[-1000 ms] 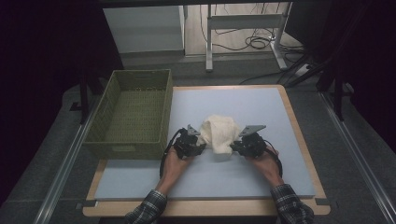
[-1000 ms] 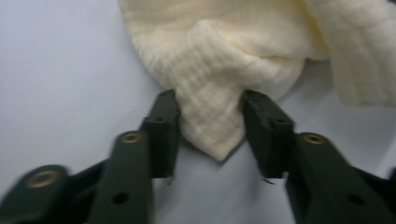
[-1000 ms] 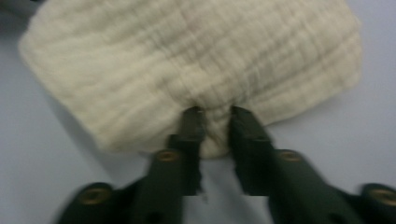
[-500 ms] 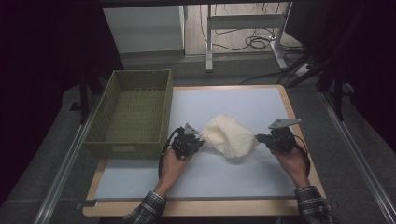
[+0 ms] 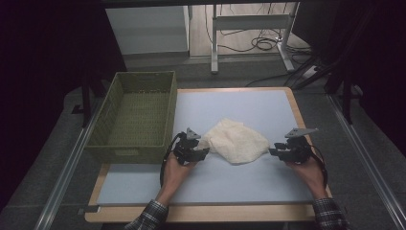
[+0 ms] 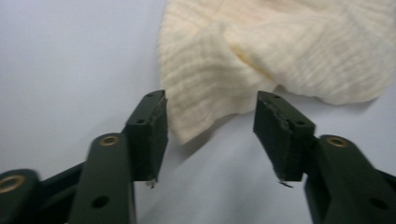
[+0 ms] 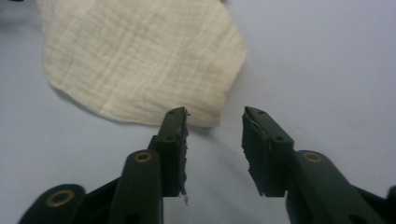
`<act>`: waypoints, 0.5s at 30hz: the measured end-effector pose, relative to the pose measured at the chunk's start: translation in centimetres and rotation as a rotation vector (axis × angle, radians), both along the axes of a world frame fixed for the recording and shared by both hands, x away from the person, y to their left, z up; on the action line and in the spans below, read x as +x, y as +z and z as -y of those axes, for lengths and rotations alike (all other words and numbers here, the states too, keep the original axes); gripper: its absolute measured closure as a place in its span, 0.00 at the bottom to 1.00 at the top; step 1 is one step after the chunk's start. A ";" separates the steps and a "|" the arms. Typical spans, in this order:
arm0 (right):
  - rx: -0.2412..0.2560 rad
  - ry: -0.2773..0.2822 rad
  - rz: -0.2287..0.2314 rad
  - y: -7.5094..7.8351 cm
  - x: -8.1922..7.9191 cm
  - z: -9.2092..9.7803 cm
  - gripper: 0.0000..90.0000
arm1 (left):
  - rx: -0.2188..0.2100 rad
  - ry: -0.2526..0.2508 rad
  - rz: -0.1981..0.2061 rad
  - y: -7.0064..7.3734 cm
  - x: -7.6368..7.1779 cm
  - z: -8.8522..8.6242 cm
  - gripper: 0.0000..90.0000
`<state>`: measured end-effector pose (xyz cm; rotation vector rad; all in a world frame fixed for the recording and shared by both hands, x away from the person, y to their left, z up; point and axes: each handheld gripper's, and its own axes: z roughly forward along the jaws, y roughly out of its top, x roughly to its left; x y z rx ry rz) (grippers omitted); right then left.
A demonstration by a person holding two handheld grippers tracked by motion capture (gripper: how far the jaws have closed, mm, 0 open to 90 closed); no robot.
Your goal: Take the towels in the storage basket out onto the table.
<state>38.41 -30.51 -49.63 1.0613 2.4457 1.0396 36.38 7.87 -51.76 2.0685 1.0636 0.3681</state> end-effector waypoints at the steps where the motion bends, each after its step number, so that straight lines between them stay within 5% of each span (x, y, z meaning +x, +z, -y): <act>1: -0.003 0.000 -0.012 -0.7 0.4 -0.3 0.61 | -0.007 -0.006 0.004 0.0 0.1 0.1 0.47; 5: 0.009 0.018 -0.038 -1.7 1.1 -1.1 0.66 | 0.012 -0.038 0.003 -0.6 1.0 1.1 0.52; 7: 0.029 0.040 -0.042 -1.9 1.2 -1.6 0.85 | 0.032 -0.056 -0.004 -1.0 1.3 1.6 0.67; 8: 0.042 0.058 -0.035 -1.7 1.0 -1.8 0.94 | 0.028 -0.062 -0.002 -1.0 1.3 1.7 0.83; 10: 0.048 0.082 -0.009 -0.4 0.2 -1.9 0.97 | -0.013 -0.076 -0.003 -0.7 1.0 1.5 0.97; 15: 0.068 0.093 0.041 2.6 -1.6 -1.0 0.97 | -0.050 -0.098 0.041 1.7 -0.7 0.6 0.99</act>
